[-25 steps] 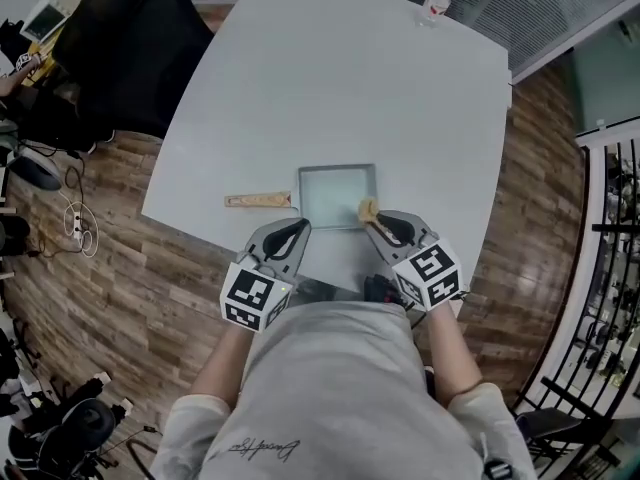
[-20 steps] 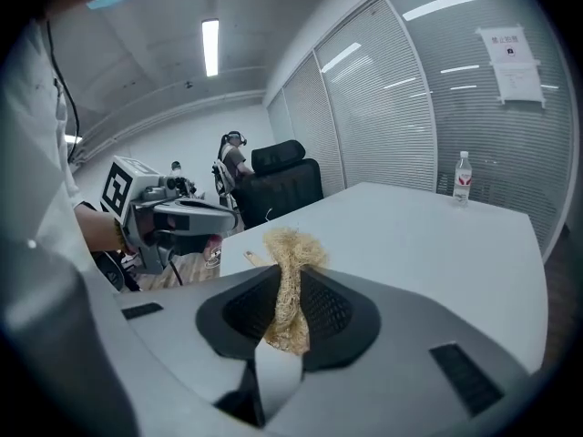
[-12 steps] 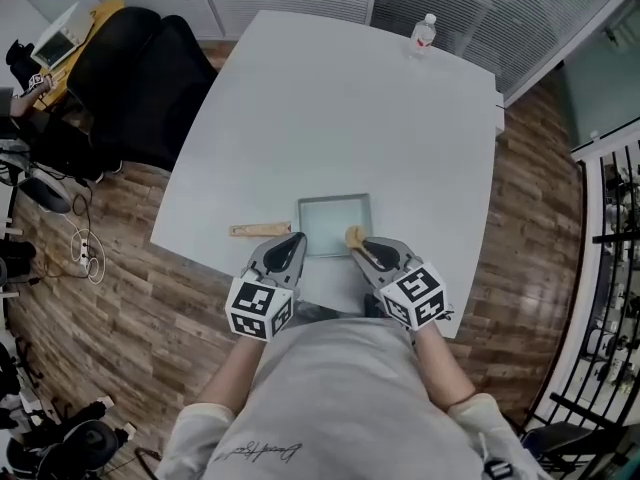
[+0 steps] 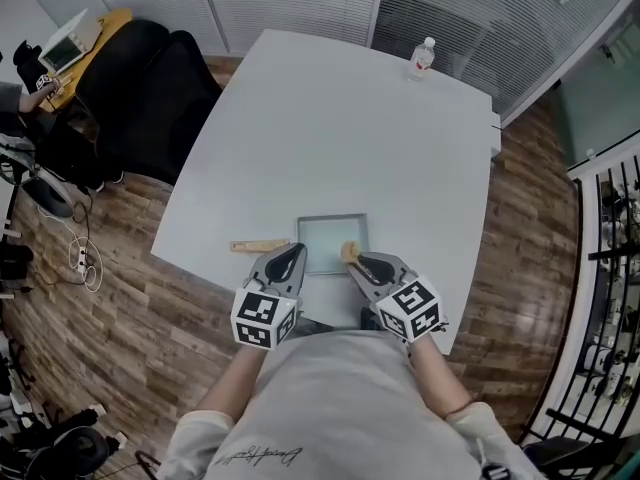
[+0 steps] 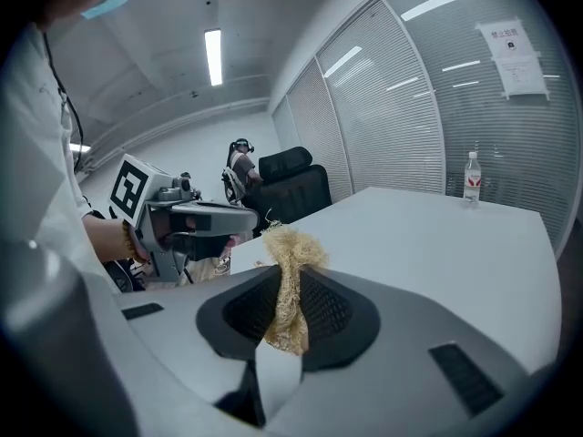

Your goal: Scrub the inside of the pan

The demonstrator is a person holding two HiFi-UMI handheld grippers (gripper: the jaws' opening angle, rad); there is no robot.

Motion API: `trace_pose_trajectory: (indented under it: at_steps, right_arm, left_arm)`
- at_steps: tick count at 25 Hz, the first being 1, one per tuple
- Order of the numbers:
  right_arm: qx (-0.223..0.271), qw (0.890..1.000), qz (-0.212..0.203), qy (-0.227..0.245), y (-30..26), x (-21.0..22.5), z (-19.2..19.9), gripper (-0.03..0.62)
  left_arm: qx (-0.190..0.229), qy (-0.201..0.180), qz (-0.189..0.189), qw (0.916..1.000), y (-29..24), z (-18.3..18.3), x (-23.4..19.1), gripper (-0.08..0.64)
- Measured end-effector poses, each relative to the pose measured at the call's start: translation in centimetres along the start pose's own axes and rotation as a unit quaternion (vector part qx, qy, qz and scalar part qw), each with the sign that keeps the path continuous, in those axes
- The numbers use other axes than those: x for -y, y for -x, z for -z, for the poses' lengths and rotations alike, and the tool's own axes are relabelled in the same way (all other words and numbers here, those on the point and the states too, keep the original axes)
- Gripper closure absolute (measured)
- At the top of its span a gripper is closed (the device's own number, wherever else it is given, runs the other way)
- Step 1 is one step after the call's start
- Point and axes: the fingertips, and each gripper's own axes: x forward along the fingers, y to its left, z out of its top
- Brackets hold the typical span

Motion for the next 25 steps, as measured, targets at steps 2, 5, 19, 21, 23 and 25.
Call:
trace_pose_trajectory:
  at_steps: [2,5,19,21,23,25]
  right_arm:
    - [-0.001,1.000,0.002,0.003,0.0,0.1,0.0,0.515]
    - [0.000,1.000,0.007,0.001,0.2,0.5,0.0,0.515]
    - [0.003,1.000,0.018,0.005,0.8,0.8,-0.2,0.515]
    - [0.002,1.000,0.017,0.006,0.9,0.6,-0.2,0.515]
    - [0.002,1.000,0.016,0.007,1.0,0.5,-0.2,0.515]
    - [0.001,1.000,0.015,0.007,1.1,0.5,-0.1,0.515]
  left_arm:
    - [-0.001,-0.001,-0.001,1.0000,0.0,-0.1,0.0,0.549]
    - [0.000,-0.003,-0.002,1.0000,0.0,-0.2,0.0,0.549]
    - [0.002,-0.005,-0.003,1.0000,0.7,-0.2,-0.1,0.549]
    - [0.004,-0.004,-0.004,1.0000,0.9,-0.3,-0.1,0.549]
    - [0.005,-0.004,-0.005,1.0000,1.0,-0.4,0.0,0.549]
    - [0.006,-0.006,-0.005,1.0000,1.1,-0.5,0.1,0.549]
